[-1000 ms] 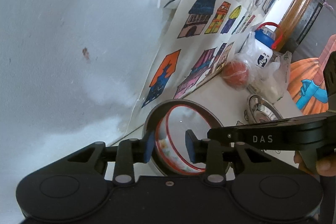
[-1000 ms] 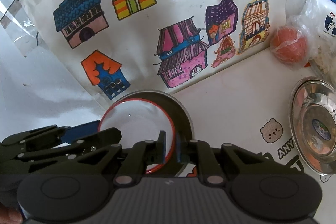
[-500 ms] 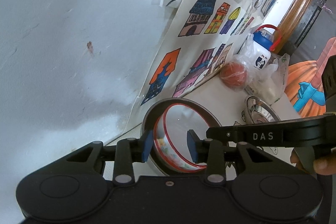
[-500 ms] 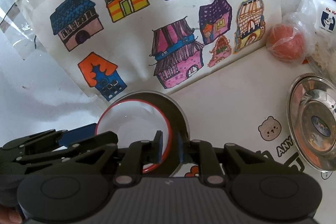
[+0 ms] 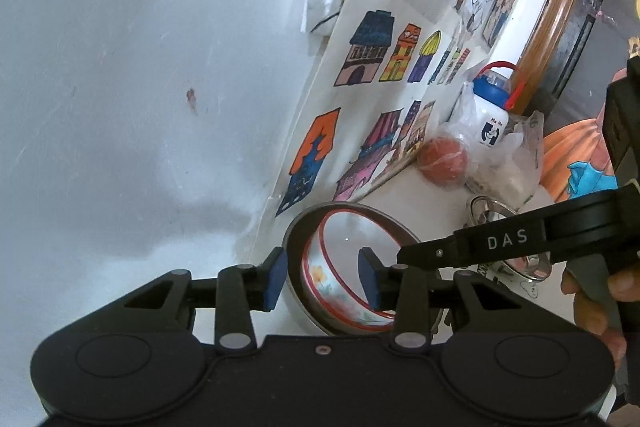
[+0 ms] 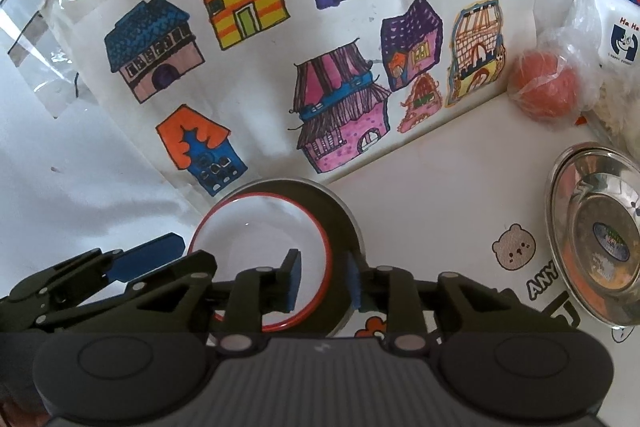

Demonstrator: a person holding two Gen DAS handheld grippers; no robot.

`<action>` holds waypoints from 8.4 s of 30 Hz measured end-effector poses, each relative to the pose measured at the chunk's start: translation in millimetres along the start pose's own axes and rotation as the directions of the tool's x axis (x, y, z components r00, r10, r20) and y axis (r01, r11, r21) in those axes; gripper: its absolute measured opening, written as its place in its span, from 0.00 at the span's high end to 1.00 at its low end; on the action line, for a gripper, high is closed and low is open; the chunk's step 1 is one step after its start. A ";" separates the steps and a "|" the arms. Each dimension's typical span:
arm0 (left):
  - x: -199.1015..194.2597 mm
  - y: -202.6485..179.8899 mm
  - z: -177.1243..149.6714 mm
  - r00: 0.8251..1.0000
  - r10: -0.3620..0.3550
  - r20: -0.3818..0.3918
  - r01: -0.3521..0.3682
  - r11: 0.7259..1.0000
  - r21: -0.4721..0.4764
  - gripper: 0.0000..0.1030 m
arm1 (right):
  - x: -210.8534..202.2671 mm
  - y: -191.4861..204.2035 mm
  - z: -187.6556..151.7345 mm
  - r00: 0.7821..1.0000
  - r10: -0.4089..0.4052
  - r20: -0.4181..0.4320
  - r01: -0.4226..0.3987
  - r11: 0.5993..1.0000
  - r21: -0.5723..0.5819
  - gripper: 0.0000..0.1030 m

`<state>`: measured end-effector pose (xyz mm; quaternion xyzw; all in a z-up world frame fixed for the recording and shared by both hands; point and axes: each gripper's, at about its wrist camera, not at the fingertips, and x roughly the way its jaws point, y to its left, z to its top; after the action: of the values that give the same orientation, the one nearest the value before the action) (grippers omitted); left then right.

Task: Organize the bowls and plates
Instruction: 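Lift the white bowl with both grippers and lower it into the steel bowl, then open the left gripper releasing the white bowl while the right gripper opens too, then move both grippers to the rim of the large steel bowl, then close the left gripper on the steel bowl rim while the right gripper grips it, then lift and carry the steel bowl of nested white bowls toward the plate stack, then lower the steel bowl onto the steel plate stack with both grippers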

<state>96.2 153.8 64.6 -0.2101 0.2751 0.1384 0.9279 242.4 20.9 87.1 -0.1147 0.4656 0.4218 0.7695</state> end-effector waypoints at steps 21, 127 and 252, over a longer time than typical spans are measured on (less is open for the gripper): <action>-0.4 17.0 -5.3 0.999 -0.040 -0.018 0.039 0.996 -0.075 0.54 | -21.2 -5.6 -11.8 0.997 0.025 0.067 -0.027 0.999 0.035 0.52; 50.0 -1.4 -21.2 0.956 -0.248 -0.160 0.206 0.950 -0.236 0.73 | -40.6 -104.9 -89.7 0.992 0.012 0.123 -0.042 0.968 0.248 0.88; 184.8 -178.9 50.9 0.905 -0.330 -0.267 0.364 0.927 0.088 0.86 | -74.4 -246.2 -61.4 0.965 -0.218 0.146 0.129 0.879 0.459 0.89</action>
<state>335.6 47.4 54.4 -0.2076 0.3556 -0.0754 0.9082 374.8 -206.5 61.1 0.0647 0.4608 0.2419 0.8514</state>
